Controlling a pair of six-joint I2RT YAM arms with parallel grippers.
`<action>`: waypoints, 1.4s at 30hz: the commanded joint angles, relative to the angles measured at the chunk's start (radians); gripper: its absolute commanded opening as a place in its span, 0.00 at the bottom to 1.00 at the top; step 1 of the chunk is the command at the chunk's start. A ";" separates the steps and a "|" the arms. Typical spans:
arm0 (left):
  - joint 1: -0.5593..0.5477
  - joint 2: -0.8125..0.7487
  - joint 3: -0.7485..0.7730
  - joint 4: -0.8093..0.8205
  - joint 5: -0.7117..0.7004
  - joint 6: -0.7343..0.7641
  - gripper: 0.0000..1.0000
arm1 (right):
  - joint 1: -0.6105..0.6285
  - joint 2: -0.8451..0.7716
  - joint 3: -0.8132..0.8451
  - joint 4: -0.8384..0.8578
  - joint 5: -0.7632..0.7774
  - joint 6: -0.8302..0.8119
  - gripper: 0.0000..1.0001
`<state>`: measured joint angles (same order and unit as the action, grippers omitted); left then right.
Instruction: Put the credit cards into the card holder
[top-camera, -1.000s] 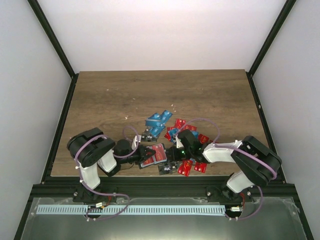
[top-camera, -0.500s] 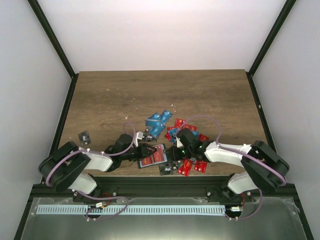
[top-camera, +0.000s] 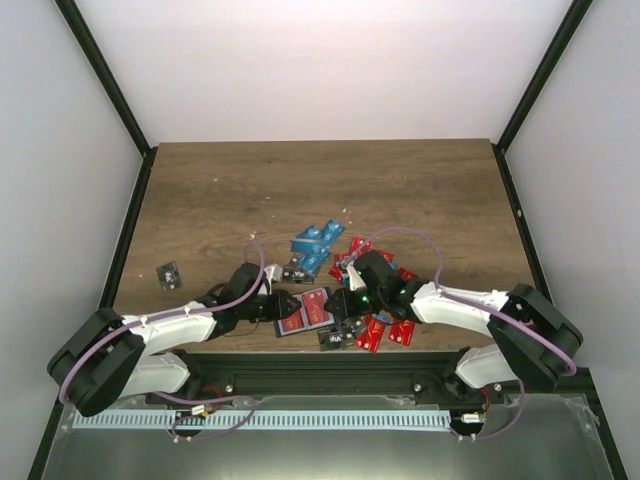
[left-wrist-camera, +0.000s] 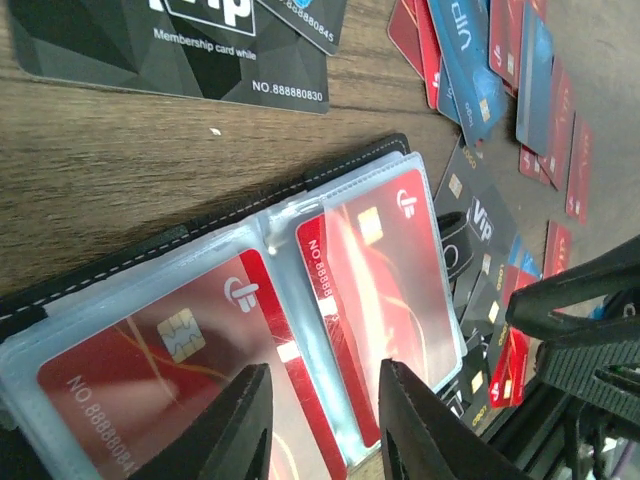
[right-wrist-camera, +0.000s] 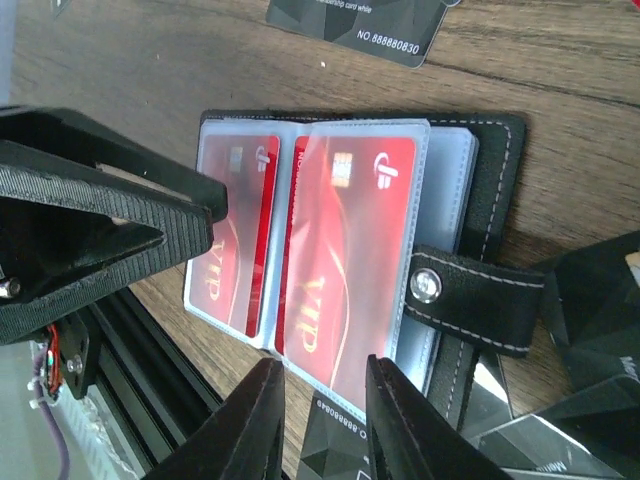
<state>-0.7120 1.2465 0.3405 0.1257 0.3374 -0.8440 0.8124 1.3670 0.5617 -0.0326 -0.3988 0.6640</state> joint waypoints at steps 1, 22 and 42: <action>-0.002 -0.021 0.024 -0.040 0.012 0.071 0.26 | -0.024 0.041 0.031 0.052 -0.046 0.013 0.25; -0.014 0.113 0.048 0.038 0.075 0.119 0.08 | -0.033 0.135 0.004 0.127 -0.097 0.049 0.28; -0.045 0.169 0.072 0.033 0.049 0.130 0.04 | -0.033 0.123 -0.022 0.140 -0.092 0.062 0.35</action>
<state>-0.7475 1.4048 0.3973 0.1482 0.3973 -0.7280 0.7826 1.4738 0.5419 0.0837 -0.4797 0.7200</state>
